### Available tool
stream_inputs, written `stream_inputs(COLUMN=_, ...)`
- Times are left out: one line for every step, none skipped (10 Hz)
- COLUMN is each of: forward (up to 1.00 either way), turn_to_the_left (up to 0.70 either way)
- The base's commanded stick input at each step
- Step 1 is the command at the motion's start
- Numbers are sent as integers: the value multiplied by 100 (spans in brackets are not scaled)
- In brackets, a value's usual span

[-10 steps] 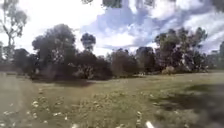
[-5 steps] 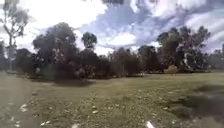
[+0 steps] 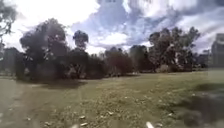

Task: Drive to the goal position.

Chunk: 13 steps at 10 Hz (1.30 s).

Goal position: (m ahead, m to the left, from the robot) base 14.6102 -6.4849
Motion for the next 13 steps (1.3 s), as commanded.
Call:
stream_inputs(forward=70, turn_to_the_left=0)
stream_inputs(forward=70, turn_to_the_left=0)
stream_inputs(forward=70, turn_to_the_left=0)
stream_inputs(forward=70, turn_to_the_left=0)
stream_inputs(forward=70, turn_to_the_left=0)
stream_inputs(forward=70, turn_to_the_left=0)
stream_inputs(forward=70, turn_to_the_left=0)
stream_inputs(forward=70, turn_to_the_left=-21)
stream_inputs(forward=70, turn_to_the_left=-35)
stream_inputs(forward=70, turn_to_the_left=-35)
stream_inputs(forward=70, turn_to_the_left=-35)
stream_inputs(forward=70, turn_to_the_left=-35)
stream_inputs(forward=70, turn_to_the_left=-35)
